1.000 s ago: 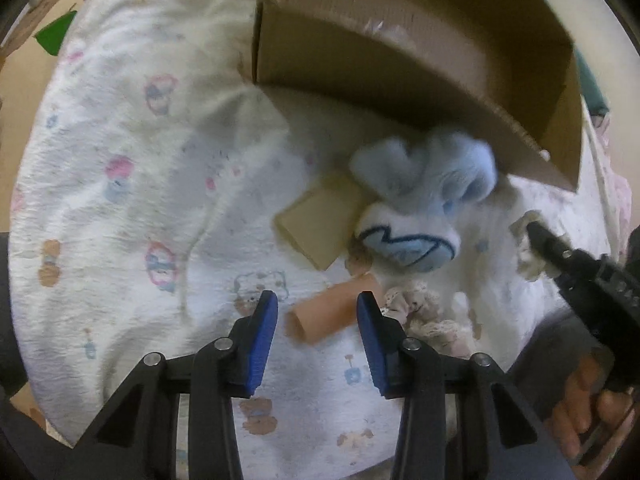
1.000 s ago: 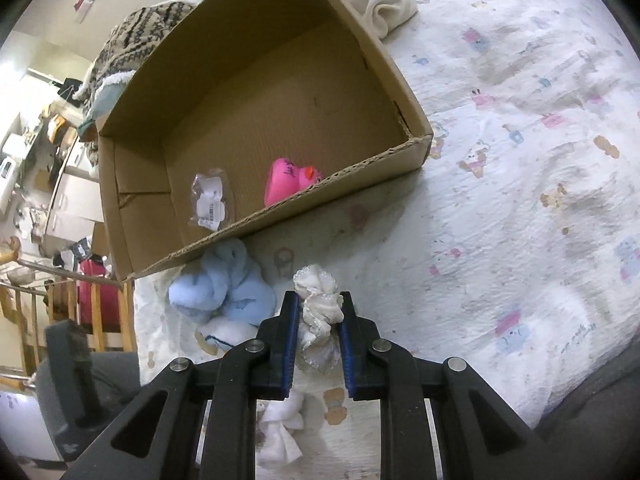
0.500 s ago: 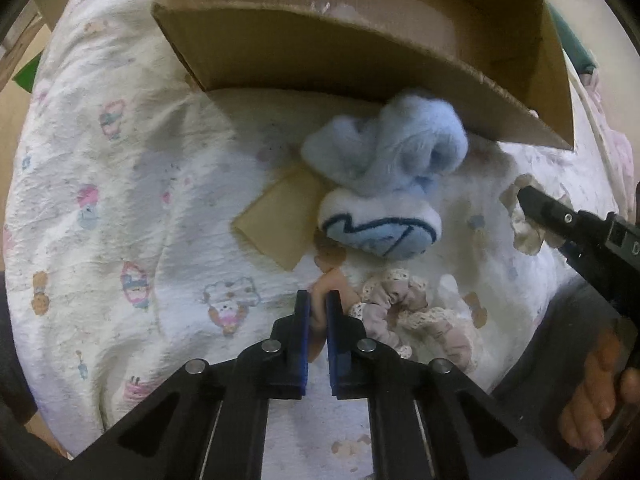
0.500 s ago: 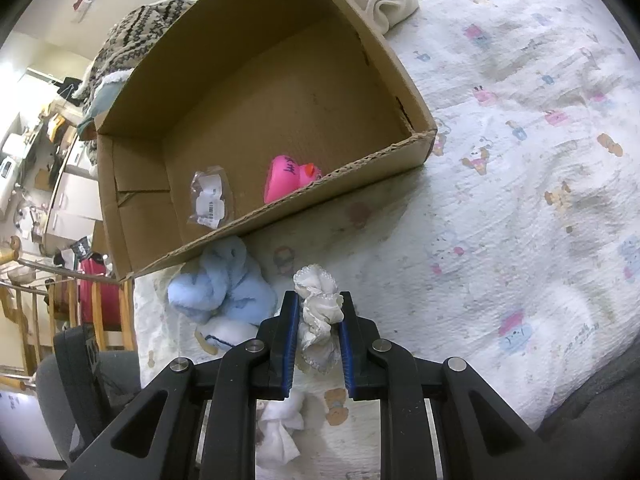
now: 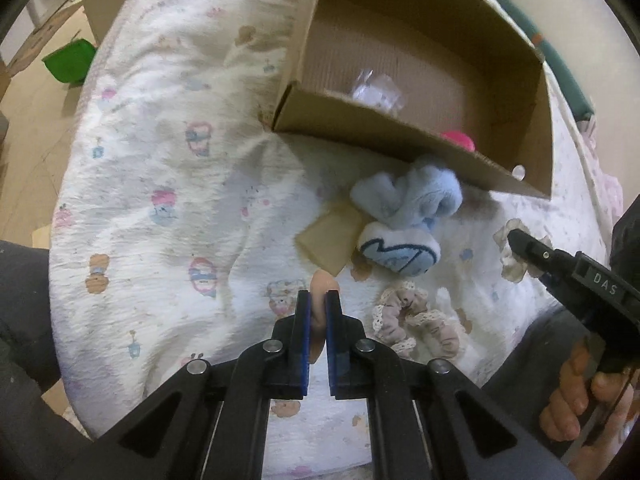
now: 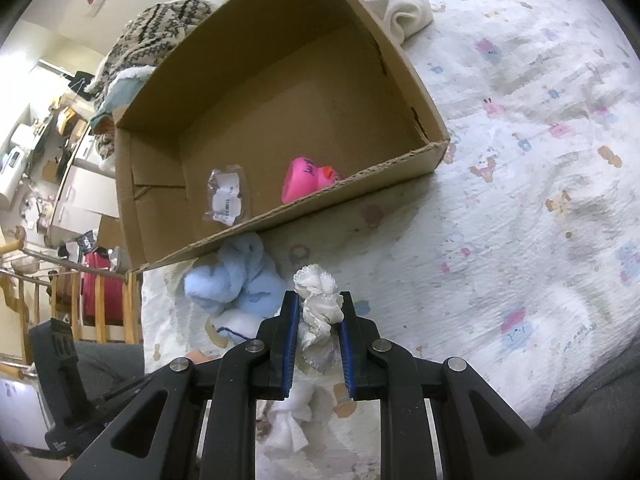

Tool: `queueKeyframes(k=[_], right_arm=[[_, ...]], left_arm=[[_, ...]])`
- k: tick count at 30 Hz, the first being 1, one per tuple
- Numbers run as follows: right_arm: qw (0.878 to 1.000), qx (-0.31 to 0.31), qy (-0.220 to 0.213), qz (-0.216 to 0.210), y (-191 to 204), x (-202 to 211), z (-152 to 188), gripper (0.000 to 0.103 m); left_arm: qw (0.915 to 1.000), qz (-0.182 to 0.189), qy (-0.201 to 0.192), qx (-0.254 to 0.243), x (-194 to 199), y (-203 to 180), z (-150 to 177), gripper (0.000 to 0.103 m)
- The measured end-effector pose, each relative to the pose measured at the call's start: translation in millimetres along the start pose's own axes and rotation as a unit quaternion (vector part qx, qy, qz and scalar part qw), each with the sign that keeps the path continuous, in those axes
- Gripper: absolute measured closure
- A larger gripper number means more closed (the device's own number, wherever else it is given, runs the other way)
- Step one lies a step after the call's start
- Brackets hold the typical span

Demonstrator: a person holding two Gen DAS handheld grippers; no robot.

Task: Organize soft objects
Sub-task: 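Close the left gripper on the tan cylinder and lift it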

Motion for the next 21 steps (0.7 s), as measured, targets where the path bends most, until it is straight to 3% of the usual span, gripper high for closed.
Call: queueKeyframes(k=[9, 21], right_arm=[[1.000, 0.021, -0.016, -0.009, 15, 19, 3, 0.082], [0.996, 0.061, -0.057, -0.020, 52, 50, -12, 0.082]], left_arm=[[0.9977, -0.007, -0.064, -0.020, 44, 0, 1, 0.097], [0.9910, -0.034, -0.122, -0.044, 67, -21, -36, 0.097]])
Point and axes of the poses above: each gripper's, at about its wrist camera, not at the fingertips, and x roughly against the way its jaws point, y to its left, z to its underside, the point moved 4 cm from there along -x, roughly the way its jaws point, and after that the axes turned 2 degrees about -y, right-handed, at the moved point
